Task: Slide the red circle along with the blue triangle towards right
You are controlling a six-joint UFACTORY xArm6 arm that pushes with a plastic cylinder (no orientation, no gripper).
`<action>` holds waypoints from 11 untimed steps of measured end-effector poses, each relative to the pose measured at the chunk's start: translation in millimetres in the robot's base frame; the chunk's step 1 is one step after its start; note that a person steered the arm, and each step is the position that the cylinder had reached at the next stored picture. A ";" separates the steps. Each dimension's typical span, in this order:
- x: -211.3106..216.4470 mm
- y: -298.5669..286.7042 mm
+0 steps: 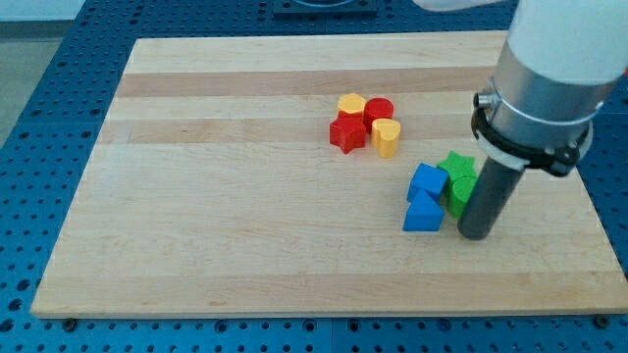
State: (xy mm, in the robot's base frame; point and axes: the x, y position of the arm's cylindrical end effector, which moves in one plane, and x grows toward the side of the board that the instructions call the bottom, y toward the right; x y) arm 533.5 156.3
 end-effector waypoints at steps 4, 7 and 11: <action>-98.9 -17.3; -155.5 -29.3; -219.3 -69.4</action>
